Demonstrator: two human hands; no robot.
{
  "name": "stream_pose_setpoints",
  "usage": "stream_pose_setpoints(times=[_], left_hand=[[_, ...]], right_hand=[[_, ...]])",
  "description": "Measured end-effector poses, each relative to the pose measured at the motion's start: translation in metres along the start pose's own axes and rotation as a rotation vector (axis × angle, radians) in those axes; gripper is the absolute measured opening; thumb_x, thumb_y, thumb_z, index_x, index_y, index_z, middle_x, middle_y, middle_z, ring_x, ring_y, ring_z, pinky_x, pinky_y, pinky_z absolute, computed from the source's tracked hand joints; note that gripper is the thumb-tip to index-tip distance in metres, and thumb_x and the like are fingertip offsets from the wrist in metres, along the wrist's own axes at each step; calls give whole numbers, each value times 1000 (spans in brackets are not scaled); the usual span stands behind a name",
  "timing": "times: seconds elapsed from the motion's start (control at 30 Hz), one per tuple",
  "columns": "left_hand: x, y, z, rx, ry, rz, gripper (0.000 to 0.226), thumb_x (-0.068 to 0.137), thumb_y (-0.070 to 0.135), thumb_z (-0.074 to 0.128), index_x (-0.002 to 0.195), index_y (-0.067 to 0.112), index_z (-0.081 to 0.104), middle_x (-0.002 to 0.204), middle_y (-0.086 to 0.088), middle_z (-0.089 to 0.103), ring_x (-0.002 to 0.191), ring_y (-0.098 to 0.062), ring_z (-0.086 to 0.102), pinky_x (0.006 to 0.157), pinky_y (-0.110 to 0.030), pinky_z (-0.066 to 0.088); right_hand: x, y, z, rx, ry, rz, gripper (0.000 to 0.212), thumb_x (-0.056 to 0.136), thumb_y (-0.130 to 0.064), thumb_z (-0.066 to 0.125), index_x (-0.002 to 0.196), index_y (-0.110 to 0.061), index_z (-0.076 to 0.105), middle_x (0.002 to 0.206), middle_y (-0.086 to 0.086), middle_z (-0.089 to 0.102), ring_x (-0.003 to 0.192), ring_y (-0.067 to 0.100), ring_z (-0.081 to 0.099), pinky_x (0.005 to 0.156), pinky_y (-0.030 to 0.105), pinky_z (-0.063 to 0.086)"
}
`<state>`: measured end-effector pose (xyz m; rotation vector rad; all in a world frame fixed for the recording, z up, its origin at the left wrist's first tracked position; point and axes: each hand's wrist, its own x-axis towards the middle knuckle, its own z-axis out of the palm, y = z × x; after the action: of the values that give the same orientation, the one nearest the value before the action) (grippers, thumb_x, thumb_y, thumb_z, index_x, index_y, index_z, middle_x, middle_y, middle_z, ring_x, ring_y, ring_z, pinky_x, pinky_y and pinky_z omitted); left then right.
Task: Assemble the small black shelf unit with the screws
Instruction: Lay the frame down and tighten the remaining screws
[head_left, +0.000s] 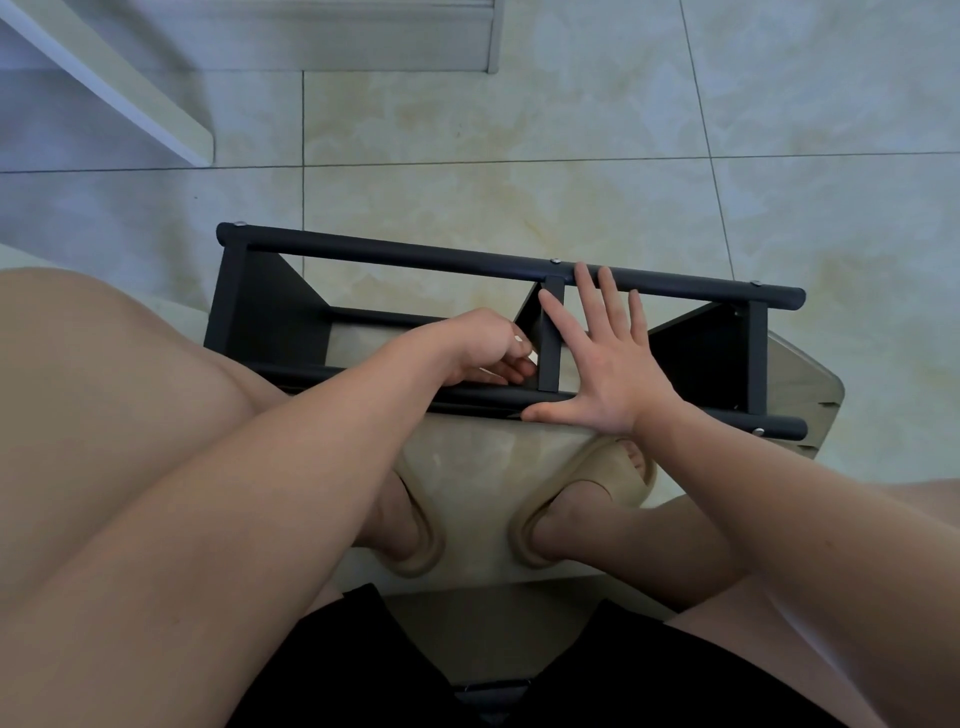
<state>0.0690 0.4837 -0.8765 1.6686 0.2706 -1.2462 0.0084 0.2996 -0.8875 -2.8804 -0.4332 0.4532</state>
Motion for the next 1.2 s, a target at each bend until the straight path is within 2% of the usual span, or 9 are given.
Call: stream_pose_setpoints(times=[0.1,0.23,0.37,0.5,0.73,1.0,1.13,1.2], left_hand=[[-1,-1,-1,20,-10,7,21,103,9,48,84,15,55,82,-5,68,76,-18,63,92,-35,50],[-2,-2,-2,80,-13,22,26,103,8,45,81,16,54,82,-3,69,78,-17,63,85,-31,49],[-2,-4,-3,127,-16,36,29,103,5,45,78,16,54,83,-4,68,79,-18,62,87,-33,44],[-3,-5,-5,185,-12,68,29,103,5,46,78,16,56,82,-3,69,79,-17,62,77,-30,44],[-4,-9,-6,287,-12,109,28,102,5,50,77,16,60,83,-2,70,88,-21,64,82,-32,44],[-3,-12,-7,358,14,141,27,97,6,58,76,20,68,80,3,72,85,-17,62,84,-32,46],[-3,-13,-7,393,24,158,27,95,6,60,75,23,68,89,-2,73,86,-17,60,86,-33,47],[-3,-14,-6,407,25,165,28,93,5,62,73,24,68,87,-2,71,84,-16,58,81,-31,46]], right_hand=[[0,0,0,0,3,-1,128,61,-104,32,162,-33,-4,167,7,-23,151,30,-28,122,61,-8],[0,0,0,3,7,-1,127,61,-104,31,162,-34,-3,167,7,-23,152,31,-28,122,59,-10],[0,0,1,11,14,-3,127,61,-105,29,161,-35,-4,167,7,-23,152,30,-28,122,59,-10],[0,1,1,0,14,-4,127,61,-105,29,162,-34,-4,167,7,-23,152,31,-27,123,60,-8],[0,0,1,-3,8,2,127,61,-104,30,162,-35,-4,167,6,-24,152,30,-28,123,59,-9],[0,0,0,2,16,0,127,62,-102,35,162,-33,-1,168,7,-22,152,31,-26,123,58,-9],[0,0,1,4,20,0,127,62,-102,36,162,-33,-2,168,7,-22,153,31,-25,123,58,-9],[0,0,1,3,19,2,127,62,-102,35,162,-33,-2,168,7,-22,153,31,-25,123,59,-8]])
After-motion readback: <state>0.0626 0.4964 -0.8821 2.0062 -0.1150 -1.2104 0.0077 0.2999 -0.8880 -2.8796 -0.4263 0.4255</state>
